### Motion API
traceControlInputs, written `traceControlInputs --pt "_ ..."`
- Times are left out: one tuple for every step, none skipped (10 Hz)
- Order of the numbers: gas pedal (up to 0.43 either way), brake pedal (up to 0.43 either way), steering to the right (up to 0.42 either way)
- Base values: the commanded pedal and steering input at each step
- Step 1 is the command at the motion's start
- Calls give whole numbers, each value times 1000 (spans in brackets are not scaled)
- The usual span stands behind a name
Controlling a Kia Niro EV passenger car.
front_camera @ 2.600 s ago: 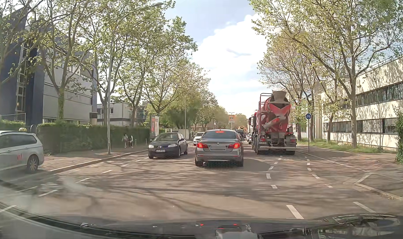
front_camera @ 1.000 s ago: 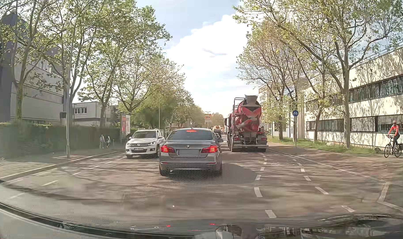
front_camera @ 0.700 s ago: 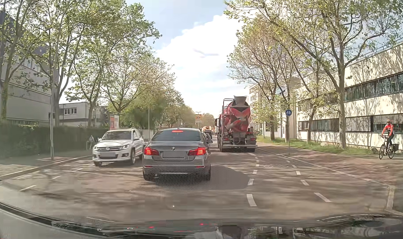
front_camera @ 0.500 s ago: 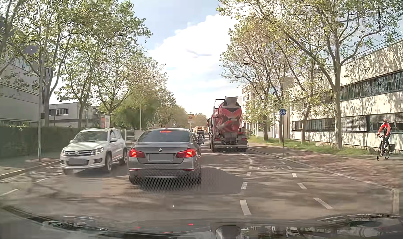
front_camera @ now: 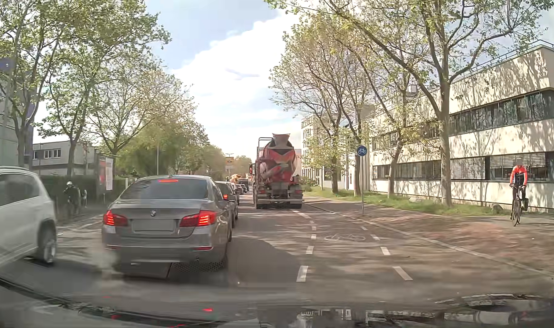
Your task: Follow the waypoints while adhering to traffic rules and regulations
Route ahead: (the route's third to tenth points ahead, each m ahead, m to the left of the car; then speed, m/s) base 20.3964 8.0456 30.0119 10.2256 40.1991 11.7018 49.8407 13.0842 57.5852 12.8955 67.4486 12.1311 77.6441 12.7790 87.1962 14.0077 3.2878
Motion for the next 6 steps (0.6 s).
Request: traceControlInputs --pt "118 0 249" --pt "118 0 230" --pt "118 0 203" --pt "118 0 172" --pt "118 0 146" --pt "118 0 116"
